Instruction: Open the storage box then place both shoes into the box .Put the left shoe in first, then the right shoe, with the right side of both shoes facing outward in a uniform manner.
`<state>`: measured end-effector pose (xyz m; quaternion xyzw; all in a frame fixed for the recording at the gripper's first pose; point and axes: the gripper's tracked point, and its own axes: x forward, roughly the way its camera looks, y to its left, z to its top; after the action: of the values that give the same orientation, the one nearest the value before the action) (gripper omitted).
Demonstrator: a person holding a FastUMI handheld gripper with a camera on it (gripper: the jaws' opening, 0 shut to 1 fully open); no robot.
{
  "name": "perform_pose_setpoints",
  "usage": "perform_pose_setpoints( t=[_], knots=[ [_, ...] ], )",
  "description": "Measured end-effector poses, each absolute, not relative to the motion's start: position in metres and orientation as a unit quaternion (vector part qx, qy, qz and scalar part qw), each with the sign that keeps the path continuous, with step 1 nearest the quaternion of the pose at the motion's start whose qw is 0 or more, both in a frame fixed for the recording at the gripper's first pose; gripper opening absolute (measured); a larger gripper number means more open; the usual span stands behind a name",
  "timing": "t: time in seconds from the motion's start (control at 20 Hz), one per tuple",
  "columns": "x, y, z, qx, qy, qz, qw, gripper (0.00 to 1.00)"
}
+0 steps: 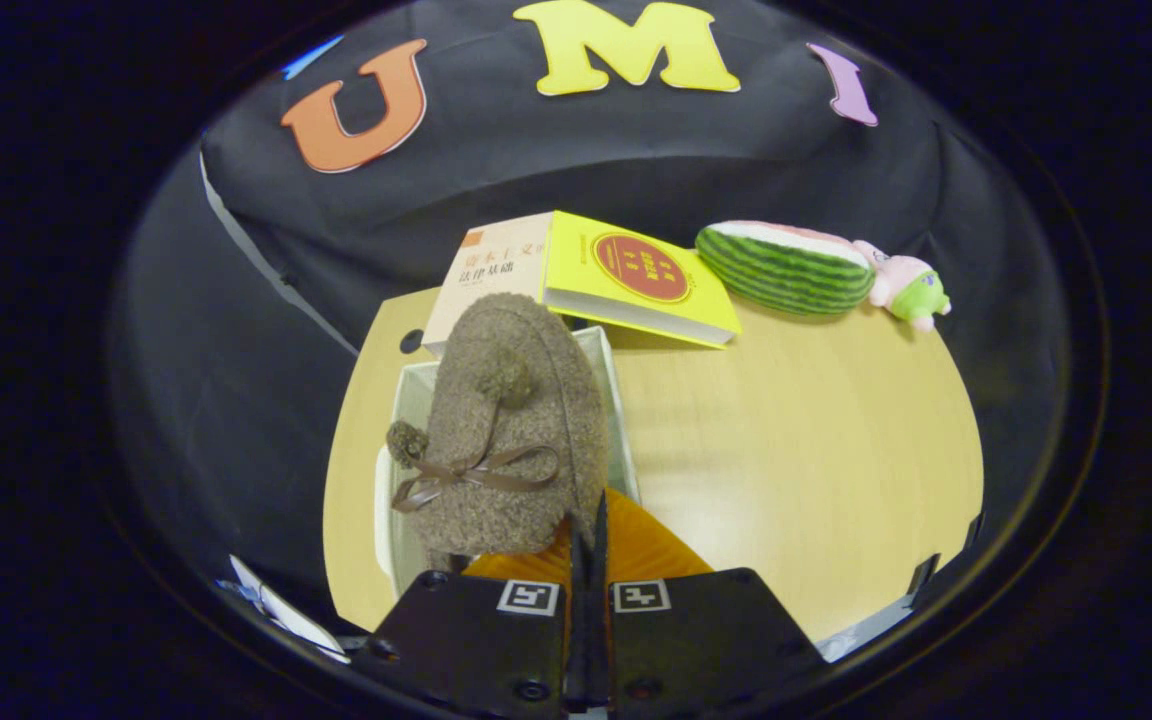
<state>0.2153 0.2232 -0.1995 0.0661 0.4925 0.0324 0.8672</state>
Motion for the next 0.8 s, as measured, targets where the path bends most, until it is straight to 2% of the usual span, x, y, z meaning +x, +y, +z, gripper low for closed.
perform_pose_setpoints(
  t=[0.45,0.55,0.65,0.8],
  knots=[
    [0.234,0.221,-0.219,0.020,0.453,0.031,0.891,0.10],
    [0.232,0.221,-0.214,0.020,0.439,0.040,0.897,0.28],
    [0.233,0.218,-0.200,0.022,0.413,0.045,0.909,0.41],
    [0.229,0.200,-0.169,0.011,0.358,0.027,0.933,1.00]
  ],
)
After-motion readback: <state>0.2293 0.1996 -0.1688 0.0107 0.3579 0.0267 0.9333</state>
